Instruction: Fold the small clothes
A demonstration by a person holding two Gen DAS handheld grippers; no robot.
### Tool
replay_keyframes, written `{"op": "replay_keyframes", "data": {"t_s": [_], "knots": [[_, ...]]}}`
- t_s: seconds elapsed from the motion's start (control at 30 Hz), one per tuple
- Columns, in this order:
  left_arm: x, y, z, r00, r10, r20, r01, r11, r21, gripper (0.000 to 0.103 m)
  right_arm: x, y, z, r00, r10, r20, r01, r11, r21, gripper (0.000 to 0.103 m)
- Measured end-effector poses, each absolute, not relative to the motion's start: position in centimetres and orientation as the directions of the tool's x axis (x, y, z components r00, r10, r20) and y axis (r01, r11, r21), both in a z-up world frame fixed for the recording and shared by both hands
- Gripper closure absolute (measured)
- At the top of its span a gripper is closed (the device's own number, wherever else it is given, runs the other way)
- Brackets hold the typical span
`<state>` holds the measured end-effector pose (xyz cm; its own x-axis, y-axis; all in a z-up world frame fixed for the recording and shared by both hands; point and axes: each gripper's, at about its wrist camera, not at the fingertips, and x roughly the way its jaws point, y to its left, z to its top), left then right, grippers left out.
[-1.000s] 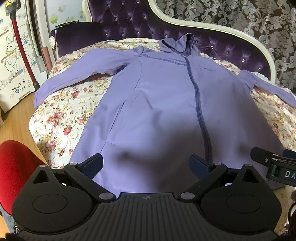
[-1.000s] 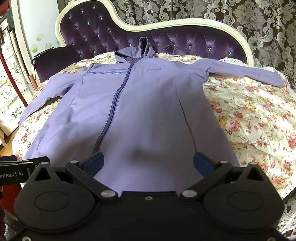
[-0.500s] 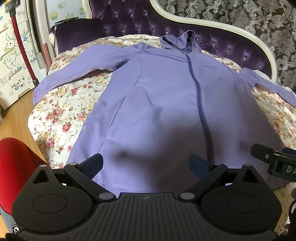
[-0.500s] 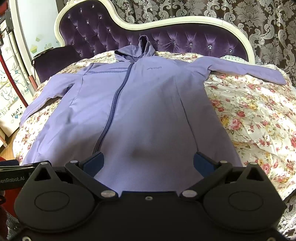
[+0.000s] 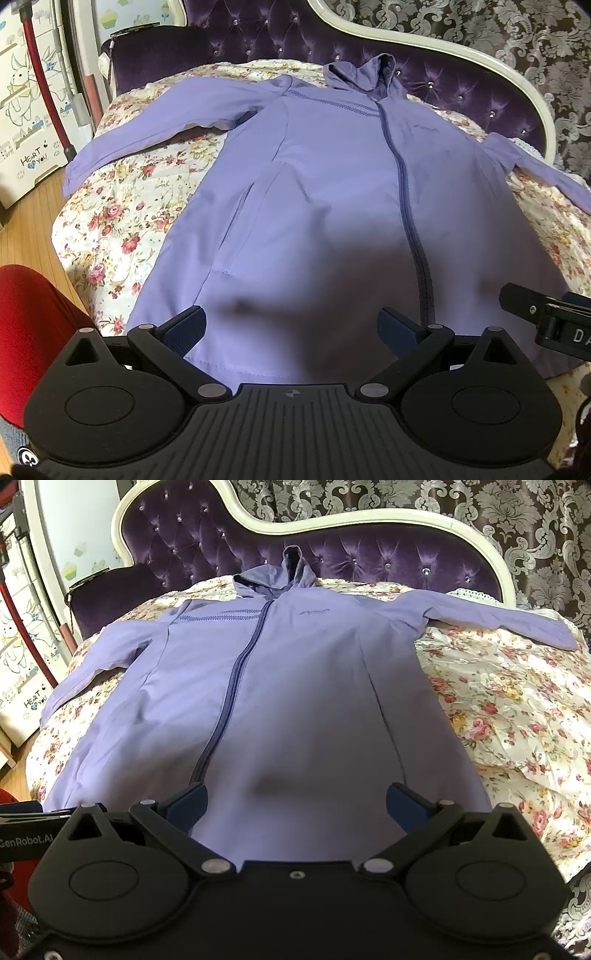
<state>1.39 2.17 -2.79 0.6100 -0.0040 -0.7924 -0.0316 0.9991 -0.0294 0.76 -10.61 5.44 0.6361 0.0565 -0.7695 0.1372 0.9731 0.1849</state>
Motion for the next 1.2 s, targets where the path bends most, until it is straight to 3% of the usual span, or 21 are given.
{"op": "replay_keyframes", "data": {"t_s": [0.57,0.97,1.2], "knots": [[2.3,2.4,-3.4,0.601,-0.014,-0.799,-0.037,0.998,-0.045,0.003,1.8,-11.2,5.1,0.652,0.084,-0.754,0.140,0.964,0.228,0.001],[4.9,2.5,-2.1,0.692,-0.014,-0.722,-0.001,1.000,-0.021,0.003,3.5,-13.4,5.8,0.722,0.080,-0.688,0.164,0.945,0.282,0.001],[7.4,3.5,-2.2,0.706,-0.128,-0.696,0.046,0.990,-0.135,0.003,5.1,-15.7,5.7,0.748,0.087,-0.658,0.197,0.918,0.345,0.001]]}}
